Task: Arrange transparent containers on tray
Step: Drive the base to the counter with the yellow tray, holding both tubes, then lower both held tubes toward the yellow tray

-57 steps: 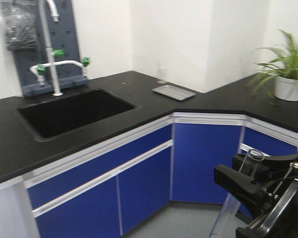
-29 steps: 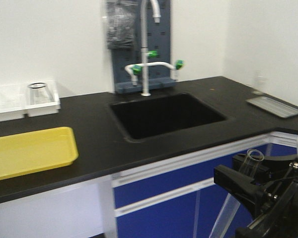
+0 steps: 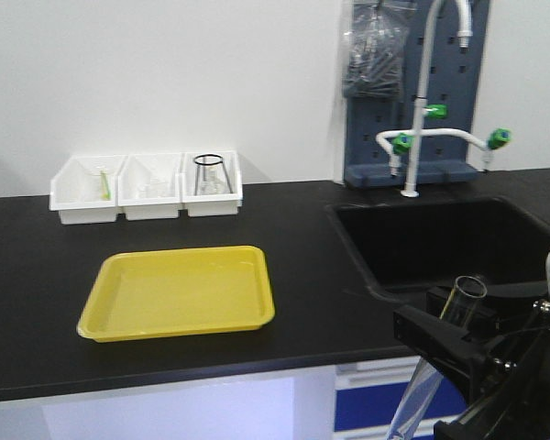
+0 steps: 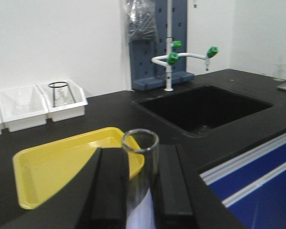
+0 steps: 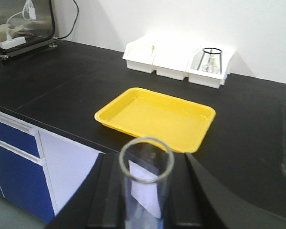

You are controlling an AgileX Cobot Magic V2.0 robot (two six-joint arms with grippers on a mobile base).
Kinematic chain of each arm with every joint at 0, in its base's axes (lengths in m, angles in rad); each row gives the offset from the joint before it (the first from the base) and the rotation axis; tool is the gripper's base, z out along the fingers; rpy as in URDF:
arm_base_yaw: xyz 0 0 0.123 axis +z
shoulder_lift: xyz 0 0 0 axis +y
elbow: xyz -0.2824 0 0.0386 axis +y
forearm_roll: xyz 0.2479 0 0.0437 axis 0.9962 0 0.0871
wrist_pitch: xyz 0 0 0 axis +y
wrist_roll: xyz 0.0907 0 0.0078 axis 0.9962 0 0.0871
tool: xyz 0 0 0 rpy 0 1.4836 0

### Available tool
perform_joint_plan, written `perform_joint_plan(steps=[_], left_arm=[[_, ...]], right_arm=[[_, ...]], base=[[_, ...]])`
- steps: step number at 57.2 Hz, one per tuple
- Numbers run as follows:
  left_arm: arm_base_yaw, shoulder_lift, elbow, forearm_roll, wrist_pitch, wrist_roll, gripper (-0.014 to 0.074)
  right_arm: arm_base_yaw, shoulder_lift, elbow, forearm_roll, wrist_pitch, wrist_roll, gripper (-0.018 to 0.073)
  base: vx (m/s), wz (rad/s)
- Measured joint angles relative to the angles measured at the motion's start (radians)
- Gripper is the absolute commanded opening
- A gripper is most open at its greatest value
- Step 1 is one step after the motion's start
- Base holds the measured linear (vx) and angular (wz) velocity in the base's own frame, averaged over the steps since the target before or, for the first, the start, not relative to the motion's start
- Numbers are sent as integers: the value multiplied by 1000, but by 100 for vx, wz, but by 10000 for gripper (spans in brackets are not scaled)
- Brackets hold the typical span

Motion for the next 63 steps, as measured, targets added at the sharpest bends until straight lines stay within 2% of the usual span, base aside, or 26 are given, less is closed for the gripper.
perform_joint_plan(steps=[22, 63], left_arm=[[0, 0, 0, 0, 0, 0, 201], [0, 0, 0, 0, 0, 0, 201]], right_arm=[[0, 0, 0, 0, 0, 0, -8], [0, 0, 0, 0, 0, 0, -8]], base=[[23, 22], [27, 7]])
